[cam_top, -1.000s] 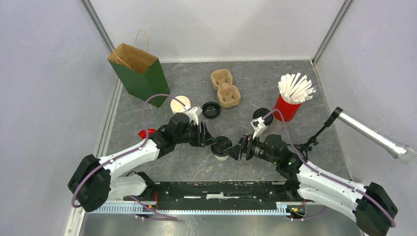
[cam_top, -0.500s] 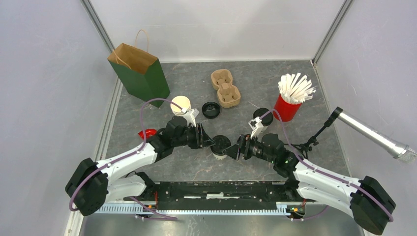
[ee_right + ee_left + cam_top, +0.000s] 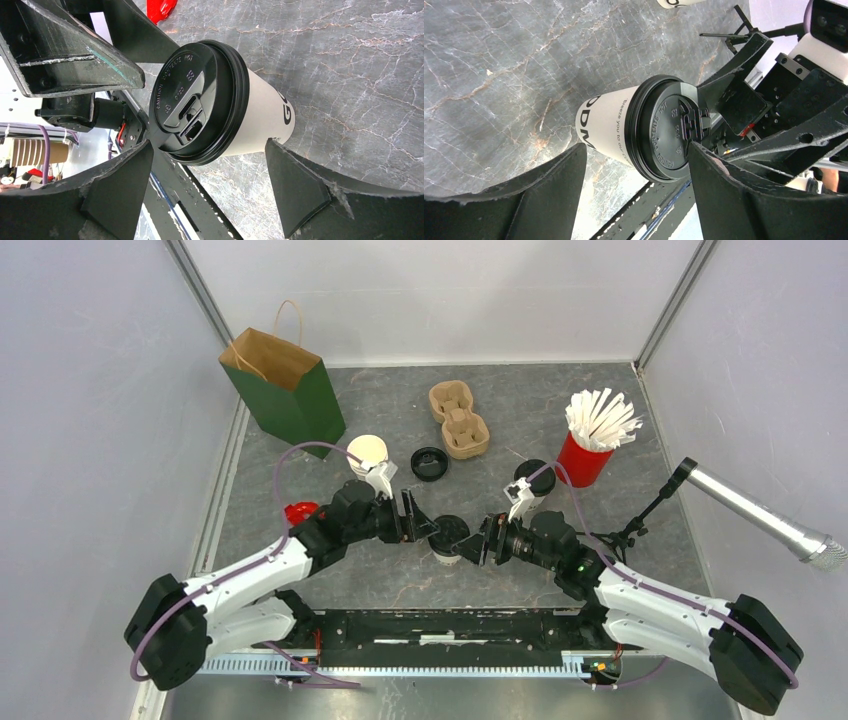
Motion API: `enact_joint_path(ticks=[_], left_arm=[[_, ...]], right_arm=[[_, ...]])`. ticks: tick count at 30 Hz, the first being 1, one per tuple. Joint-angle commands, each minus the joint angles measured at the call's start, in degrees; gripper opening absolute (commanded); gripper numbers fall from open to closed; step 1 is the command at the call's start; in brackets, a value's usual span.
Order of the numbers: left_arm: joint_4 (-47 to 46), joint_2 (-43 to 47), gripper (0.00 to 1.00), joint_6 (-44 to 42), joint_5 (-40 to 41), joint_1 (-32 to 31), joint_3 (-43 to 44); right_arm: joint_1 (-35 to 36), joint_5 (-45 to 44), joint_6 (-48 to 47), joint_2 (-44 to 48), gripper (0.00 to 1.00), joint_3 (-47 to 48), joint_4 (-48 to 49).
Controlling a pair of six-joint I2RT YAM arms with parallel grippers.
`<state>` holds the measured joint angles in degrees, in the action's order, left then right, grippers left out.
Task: Pack the takeout coffee
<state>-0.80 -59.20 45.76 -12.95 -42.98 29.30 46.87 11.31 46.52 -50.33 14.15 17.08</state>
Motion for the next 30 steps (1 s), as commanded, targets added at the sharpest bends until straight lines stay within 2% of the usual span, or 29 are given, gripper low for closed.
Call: enact_joint_path(ticks=[1,11,16,21,24,30], left_arm=[[-0.4,-1.7,0.81,-5.0,1.4,0.4,3.8],[-2.5,-9.2,0.71,-6.8,-1.3,0.7,5.6],[-1.8,-10.4,0.64,-7.1,-0.9,0.7,5.0],[-1.9,-9.9,0.6,-7.0,-0.4,0.7,3.0],[-2.8,-9.4,0.59,-6.5,-0.4,0.7,1.9],[-3.9,-9.4,0.59,-5.9,-1.0,0.6,1.1]], right_arm=[[0.0,-1.4,0.0,0.9,0.9,1.3,1.3],[-0.5,-1.6,0.1,-0.7,0.87,2.7,1.4],[-0.9,-1.4,0.5,-1.8,0.84,1.9,3.1],[-1.1,-1.5,1.2,-2.4,0.81,-0.8,5.0],[-1.4,-0.2,2.4,-2.7,0.81,-2.0,6.9],[-1.7,0.3,3.9,-1.8,0.89,0.0,6.4]])
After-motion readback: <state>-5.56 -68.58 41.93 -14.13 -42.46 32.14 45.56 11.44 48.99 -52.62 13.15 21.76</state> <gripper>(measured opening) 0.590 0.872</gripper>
